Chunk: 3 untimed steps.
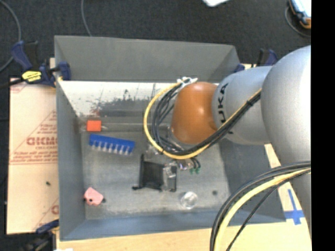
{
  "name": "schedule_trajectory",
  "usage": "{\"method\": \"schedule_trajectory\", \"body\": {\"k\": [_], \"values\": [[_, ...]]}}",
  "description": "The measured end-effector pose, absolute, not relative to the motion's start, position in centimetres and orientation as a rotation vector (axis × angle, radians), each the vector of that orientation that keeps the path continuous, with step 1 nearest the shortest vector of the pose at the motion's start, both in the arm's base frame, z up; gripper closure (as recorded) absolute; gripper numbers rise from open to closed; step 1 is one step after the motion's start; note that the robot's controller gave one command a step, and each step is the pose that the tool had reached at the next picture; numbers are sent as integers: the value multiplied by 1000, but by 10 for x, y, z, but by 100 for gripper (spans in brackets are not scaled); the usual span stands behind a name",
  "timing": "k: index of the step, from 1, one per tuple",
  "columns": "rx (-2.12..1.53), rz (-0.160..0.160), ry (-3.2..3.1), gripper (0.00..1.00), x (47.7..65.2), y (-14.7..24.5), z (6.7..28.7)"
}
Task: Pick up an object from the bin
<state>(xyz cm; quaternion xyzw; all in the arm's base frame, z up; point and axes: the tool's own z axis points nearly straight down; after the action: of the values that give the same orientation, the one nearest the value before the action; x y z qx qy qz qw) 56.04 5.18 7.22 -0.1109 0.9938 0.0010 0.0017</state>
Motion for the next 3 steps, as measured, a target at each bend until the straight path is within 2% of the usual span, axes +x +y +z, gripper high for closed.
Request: {"method": "schedule_trajectory", "body": {"k": [1,2,3], "values": [[-108,-1,3127,0,588,47,78],[-715,1,3053,0,582,66,72],[-745,-4,3037,0,553,66,70]]}}
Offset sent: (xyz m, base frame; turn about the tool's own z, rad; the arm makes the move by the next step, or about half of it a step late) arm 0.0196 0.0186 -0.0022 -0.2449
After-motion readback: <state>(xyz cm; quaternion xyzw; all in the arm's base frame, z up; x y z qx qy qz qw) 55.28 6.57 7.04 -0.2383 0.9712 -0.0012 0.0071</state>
